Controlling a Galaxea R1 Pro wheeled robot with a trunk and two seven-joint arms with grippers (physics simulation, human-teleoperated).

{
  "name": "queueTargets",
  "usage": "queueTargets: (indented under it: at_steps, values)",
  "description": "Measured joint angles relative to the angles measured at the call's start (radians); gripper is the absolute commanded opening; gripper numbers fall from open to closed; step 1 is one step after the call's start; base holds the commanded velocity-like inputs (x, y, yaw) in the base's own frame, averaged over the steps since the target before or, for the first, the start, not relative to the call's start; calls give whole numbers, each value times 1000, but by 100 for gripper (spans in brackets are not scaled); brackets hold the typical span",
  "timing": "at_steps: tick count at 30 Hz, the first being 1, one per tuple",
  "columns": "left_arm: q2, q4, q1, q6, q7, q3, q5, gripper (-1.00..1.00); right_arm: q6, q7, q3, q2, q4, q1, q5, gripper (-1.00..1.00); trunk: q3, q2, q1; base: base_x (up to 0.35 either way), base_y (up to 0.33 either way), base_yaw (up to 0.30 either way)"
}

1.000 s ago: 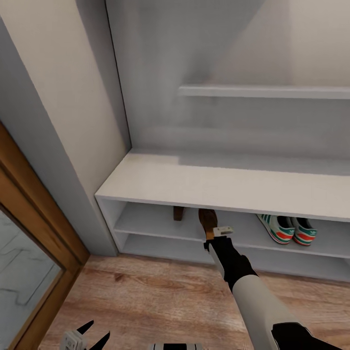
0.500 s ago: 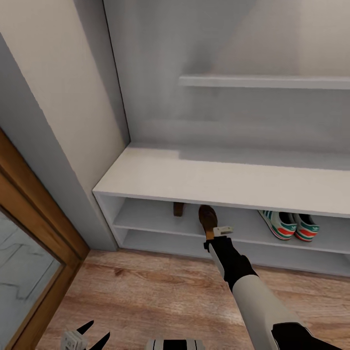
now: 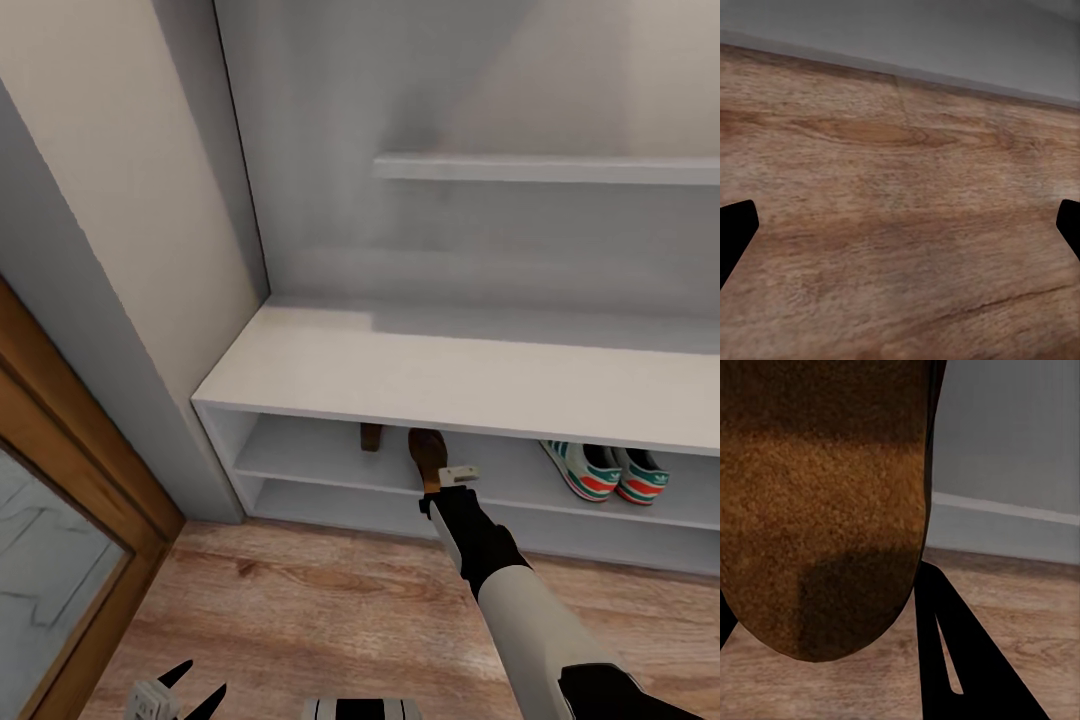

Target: Pick up the two gym shoes and the two sandals from the corridor floor and place them onto the hallstand (shoe rack) in the corridor, making sure they are on the rack and not on the floor. Arrange them so the two gym shoes are next to each other and the two sandals are next to each other.

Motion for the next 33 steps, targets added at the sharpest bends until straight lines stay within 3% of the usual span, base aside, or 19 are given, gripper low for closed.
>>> queueTargets:
  at_steps: [13, 33]
  values:
    - [0, 1, 1, 0, 0, 0, -1, 100, 4, -1, -1, 0, -1, -1, 19, -100, 0, 0, 0, 101, 62, 0]
    - [0, 2, 0, 0, -2, 0, -1, 100, 1, 0, 1, 0, -1, -1, 4, -100, 0, 0, -1, 109, 1, 0]
